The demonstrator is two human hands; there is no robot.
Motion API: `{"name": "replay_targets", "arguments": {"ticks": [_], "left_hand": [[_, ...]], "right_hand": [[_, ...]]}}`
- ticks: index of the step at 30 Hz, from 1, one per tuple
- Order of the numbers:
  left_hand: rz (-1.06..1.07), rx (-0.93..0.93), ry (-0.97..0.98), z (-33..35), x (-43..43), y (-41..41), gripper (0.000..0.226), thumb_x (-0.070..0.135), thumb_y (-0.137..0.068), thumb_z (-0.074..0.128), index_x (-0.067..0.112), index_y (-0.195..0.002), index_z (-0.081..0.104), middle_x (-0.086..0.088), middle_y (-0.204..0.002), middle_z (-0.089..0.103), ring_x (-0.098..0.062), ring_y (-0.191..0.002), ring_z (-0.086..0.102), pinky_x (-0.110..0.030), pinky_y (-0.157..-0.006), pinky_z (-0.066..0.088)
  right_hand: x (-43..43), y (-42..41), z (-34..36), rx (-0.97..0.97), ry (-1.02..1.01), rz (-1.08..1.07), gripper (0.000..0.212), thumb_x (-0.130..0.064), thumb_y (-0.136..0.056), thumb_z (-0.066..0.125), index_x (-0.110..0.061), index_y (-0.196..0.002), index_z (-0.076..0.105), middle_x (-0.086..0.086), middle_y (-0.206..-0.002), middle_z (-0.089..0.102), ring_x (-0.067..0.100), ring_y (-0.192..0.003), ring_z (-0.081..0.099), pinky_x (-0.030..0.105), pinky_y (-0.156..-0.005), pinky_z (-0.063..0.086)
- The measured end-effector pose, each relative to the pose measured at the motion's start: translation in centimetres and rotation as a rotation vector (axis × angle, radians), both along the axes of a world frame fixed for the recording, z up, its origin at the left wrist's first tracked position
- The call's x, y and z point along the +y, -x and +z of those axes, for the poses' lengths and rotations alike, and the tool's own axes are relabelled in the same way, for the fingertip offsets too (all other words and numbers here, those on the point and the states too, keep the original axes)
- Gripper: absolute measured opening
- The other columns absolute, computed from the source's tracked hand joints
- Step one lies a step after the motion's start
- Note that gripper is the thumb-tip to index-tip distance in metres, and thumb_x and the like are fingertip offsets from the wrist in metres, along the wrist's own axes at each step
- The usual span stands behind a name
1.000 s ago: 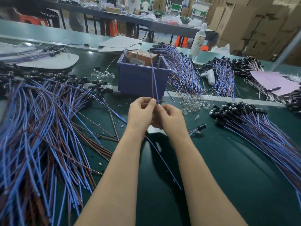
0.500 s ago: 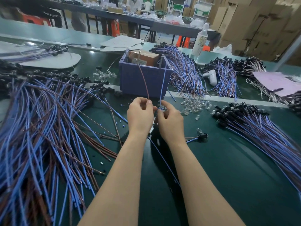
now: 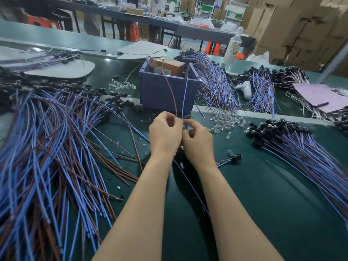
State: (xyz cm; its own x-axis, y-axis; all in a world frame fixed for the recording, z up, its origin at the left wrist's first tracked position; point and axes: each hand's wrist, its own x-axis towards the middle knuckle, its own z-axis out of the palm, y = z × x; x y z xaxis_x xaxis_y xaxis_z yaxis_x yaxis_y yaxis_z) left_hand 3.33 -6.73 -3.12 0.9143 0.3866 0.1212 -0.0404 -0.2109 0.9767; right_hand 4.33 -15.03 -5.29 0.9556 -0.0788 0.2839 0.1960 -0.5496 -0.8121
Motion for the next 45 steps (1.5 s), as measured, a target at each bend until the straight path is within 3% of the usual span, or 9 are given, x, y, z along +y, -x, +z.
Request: {"name": "replay_targets", "arguments": {"ticks": [9, 16, 21, 25, 28, 31, 37, 42, 45], "left_hand": [[-0.011, -0.009, -0.01, 0.1, 0.1, 0.1, 0.007, 0.016, -0.089, 0.055, 0.015, -0.085, 0.06, -0.007, -0.089, 0.071, -0.022, -0.091, 0.065, -0.039, -0.087, 0.051], [-0.022, -0.029, -0.027, 0.0, 0.0, 0.1, 0.007, 0.016, -0.089, 0.055, 0.017, -0.084, 0.06, -0.005, -0.088, 0.07, -0.021, -0.089, 0.065, -0.038, -0.086, 0.052], [0.002, -0.041, -0.054, -0.2, 0.0, -0.2, 0.007, 0.018, -0.091, 0.056, 0.019, -0.088, 0.062, 0.011, -0.077, 0.06, -0.011, -0.081, 0.058, -0.022, -0.074, 0.043], [-0.095, 0.011, -0.006, -0.4, 0.1, -0.4, 0.021, 0.018, -0.095, 0.052, 0.013, -0.101, 0.07, 0.004, -0.088, 0.067, -0.009, -0.083, 0.06, -0.015, -0.072, 0.045], [-0.187, -0.007, 0.088, 0.3, 0.2, -0.3, 0.02, 0.015, -0.096, 0.051, 0.01, -0.1, 0.07, -0.008, -0.094, 0.07, -0.021, -0.089, 0.065, -0.033, -0.081, 0.054], [-0.268, -0.124, 0.18, 2.1, -0.2, 0.3, 0.016, 0.012, -0.096, 0.053, 0.01, -0.088, 0.067, -0.004, -0.081, 0.068, -0.018, -0.078, 0.063, -0.032, -0.072, 0.053], [-0.406, -0.399, -0.011, 8.8, -4.4, 1.1, 0.01, 0.025, -0.092, 0.06, 0.021, -0.088, 0.068, 0.006, -0.075, 0.061, -0.004, -0.061, 0.05, -0.016, -0.062, 0.042], [-0.359, -0.306, -0.22, 10.0, -9.8, 1.7, 0.032, 0.043, -0.097, 0.046, 0.02, -0.106, 0.066, -0.001, -0.067, 0.062, -0.013, -0.057, 0.055, -0.017, -0.055, 0.039], [-0.632, -0.059, 0.009, 8.9, -14.1, 1.8, 0.035, 0.038, -0.102, 0.035, 0.012, -0.098, 0.057, -0.017, -0.088, 0.068, -0.024, -0.069, 0.061, -0.034, -0.073, 0.047]], "right_hand": [[0.0, 0.2, 0.2, -0.021, 0.039, -0.002, 0.031, -0.02, -0.09, 0.054, -0.016, -0.119, 0.063, 0.007, -0.084, 0.069, 0.012, -0.073, 0.055, 0.022, -0.069, 0.039], [0.0, 0.3, 0.3, -0.023, 0.058, 0.001, 0.03, -0.019, -0.089, 0.053, -0.017, -0.117, 0.064, -0.001, -0.074, 0.06, 0.013, -0.071, 0.053, 0.025, -0.07, 0.042], [-0.1, 0.5, 0.4, -0.019, 0.067, -0.008, 0.029, -0.017, -0.088, 0.052, -0.015, -0.113, 0.065, 0.007, -0.084, 0.07, 0.017, -0.077, 0.06, 0.026, -0.072, 0.044], [-0.2, 0.8, 1.0, -0.002, 0.064, 0.014, 0.021, -0.017, -0.089, 0.051, -0.015, -0.103, 0.066, 0.005, -0.082, 0.071, 0.02, -0.08, 0.063, 0.027, -0.071, 0.044], [-0.8, 1.1, 2.3, 0.017, 0.049, 0.088, 0.015, -0.016, -0.091, 0.051, -0.016, -0.099, 0.064, 0.002, -0.076, 0.068, 0.017, -0.071, 0.06, 0.027, -0.069, 0.044], [-2.3, 2.0, 5.0, 0.006, 0.035, 0.185, 0.015, -0.017, -0.095, 0.05, -0.013, -0.099, 0.064, 0.006, -0.084, 0.068, 0.021, -0.079, 0.062, 0.033, -0.074, 0.048], [-7.3, 3.3, 10.2, -0.112, 0.301, 0.058, 0.014, -0.023, -0.09, 0.058, -0.014, -0.082, 0.064, 0.003, -0.068, 0.058, 0.003, -0.052, 0.045, 0.009, -0.049, 0.032], [-11.6, 4.7, 11.4, -0.395, -0.129, -0.317, 0.029, -0.029, -0.097, 0.049, -0.017, -0.077, 0.065, 0.0, -0.064, 0.066, 0.015, -0.06, 0.065, 0.034, -0.067, 0.055], [-14.2, 5.6, 11.4, -0.488, -0.704, -0.348, 0.033, -0.023, -0.101, 0.044, -0.017, -0.076, 0.065, -0.005, -0.056, 0.064, 0.007, -0.05, 0.058, 0.02, -0.053, 0.049]]}}
